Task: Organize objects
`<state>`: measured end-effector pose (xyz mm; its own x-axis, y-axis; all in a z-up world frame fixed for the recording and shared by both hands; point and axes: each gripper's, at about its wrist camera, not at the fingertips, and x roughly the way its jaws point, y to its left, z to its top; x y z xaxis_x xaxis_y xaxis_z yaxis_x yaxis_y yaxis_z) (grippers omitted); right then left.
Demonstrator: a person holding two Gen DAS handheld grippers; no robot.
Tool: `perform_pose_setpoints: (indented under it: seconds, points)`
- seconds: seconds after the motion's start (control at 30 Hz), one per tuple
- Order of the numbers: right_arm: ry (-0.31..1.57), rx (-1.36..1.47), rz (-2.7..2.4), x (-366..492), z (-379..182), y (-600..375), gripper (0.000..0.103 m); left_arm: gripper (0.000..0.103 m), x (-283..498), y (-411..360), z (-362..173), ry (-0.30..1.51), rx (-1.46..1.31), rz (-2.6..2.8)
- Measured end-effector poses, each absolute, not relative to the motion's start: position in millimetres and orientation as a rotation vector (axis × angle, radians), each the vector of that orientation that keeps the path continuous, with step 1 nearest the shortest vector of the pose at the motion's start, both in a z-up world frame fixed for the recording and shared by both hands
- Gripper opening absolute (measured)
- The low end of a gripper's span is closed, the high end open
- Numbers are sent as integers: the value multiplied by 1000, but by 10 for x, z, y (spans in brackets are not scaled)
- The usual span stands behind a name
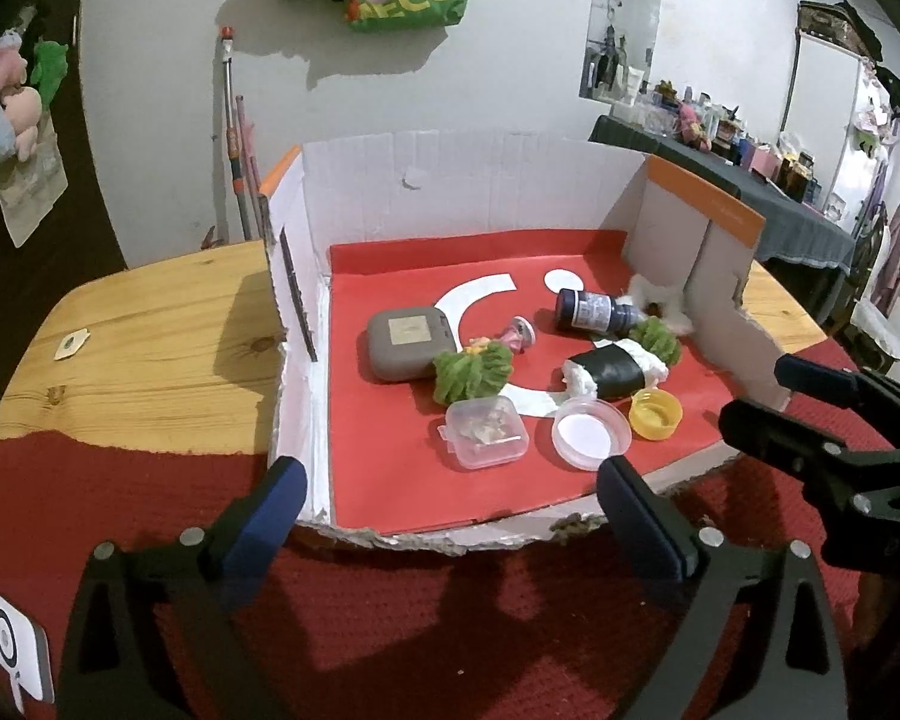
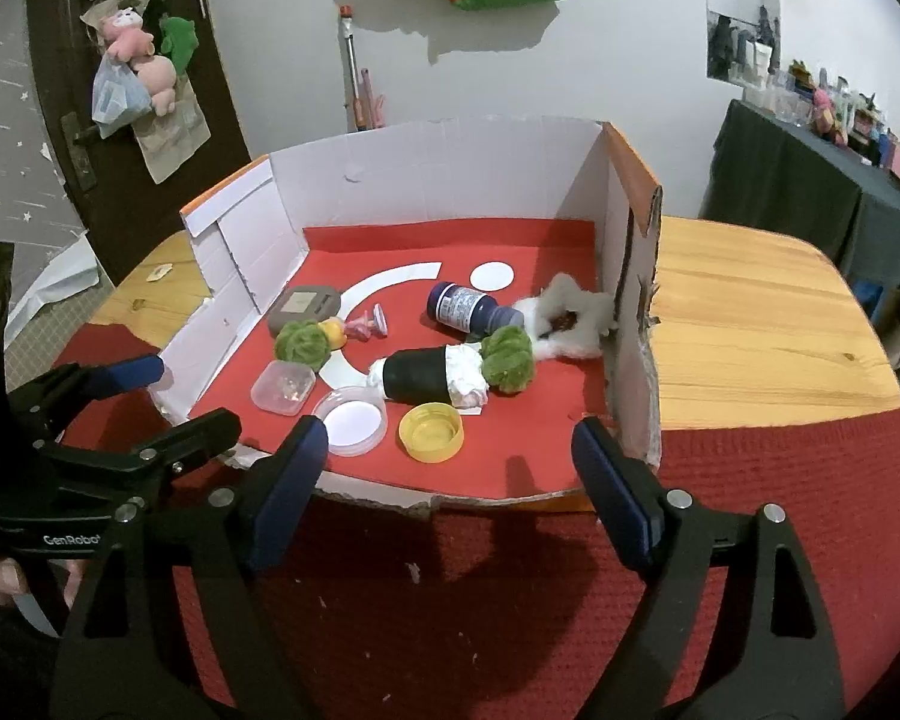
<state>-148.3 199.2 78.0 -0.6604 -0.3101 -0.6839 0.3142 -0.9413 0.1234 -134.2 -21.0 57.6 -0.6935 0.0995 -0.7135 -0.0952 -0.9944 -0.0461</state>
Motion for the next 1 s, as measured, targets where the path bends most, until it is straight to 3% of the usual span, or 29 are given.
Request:
perform_pose_setpoints:
  seconds: [0.2,0.7,1.0]
  points:
    - [12,1034,-2623,-1420,793,2011,94,103,-1308,-198,583,0,-1161,2811]
    - [9,1009,-2648,-1349,838,2053,97,103,-1228,-194,647,79,-1196,2907]
    - [0,1009,-2644,-1088,867,2113,99,103,-956,-289,656,-49,-1169,2882]
